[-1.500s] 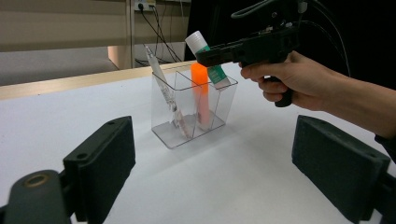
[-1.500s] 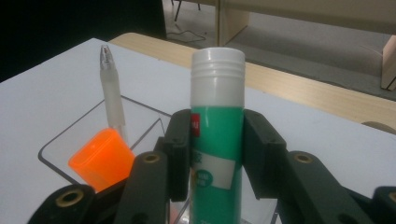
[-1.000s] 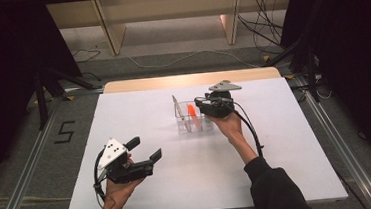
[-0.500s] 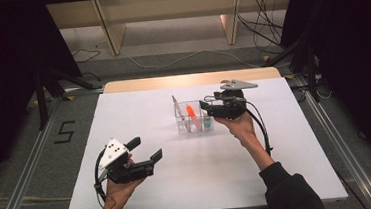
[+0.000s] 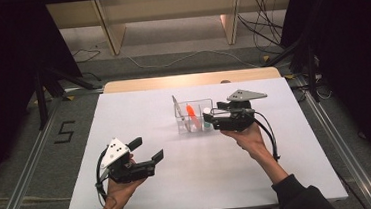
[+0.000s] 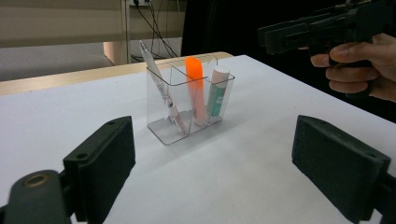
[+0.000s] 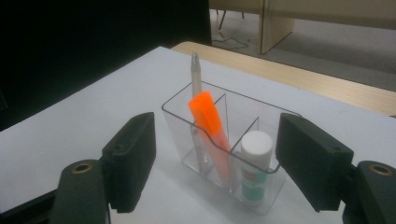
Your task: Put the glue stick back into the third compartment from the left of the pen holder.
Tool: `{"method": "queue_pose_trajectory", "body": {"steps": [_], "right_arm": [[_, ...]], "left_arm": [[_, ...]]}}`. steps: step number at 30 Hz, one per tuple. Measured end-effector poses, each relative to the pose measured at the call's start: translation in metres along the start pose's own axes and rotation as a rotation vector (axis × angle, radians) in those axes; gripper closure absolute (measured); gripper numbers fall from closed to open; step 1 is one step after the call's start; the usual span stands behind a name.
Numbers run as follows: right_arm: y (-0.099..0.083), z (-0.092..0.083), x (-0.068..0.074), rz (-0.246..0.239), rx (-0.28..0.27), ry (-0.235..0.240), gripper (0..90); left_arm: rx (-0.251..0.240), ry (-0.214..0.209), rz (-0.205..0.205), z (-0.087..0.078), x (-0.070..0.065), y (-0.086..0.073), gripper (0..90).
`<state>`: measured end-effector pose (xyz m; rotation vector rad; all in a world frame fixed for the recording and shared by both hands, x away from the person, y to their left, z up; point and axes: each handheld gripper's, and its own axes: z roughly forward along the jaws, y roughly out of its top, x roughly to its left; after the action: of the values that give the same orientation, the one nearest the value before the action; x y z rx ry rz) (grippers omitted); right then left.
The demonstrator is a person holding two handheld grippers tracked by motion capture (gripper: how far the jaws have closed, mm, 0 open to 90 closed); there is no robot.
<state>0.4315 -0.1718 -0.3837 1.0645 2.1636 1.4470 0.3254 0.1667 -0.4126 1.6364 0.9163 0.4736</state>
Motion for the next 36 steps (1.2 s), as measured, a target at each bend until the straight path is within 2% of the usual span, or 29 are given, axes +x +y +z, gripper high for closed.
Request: {"method": "queue_pose_trajectory", "body": {"steps": [19,36], "right_arm": [[-0.025,-0.020,0.000,0.008,0.010,0.015,28.0],[-0.039,-0.030,0.013,-0.016,0.021,0.031,25.9]], "left_arm": [[0.041,-0.033,0.010,0.008,-0.001,-0.001,13.1],[0.063,-0.060,0.021,0.008,-0.001,-0.003,13.2]]}}
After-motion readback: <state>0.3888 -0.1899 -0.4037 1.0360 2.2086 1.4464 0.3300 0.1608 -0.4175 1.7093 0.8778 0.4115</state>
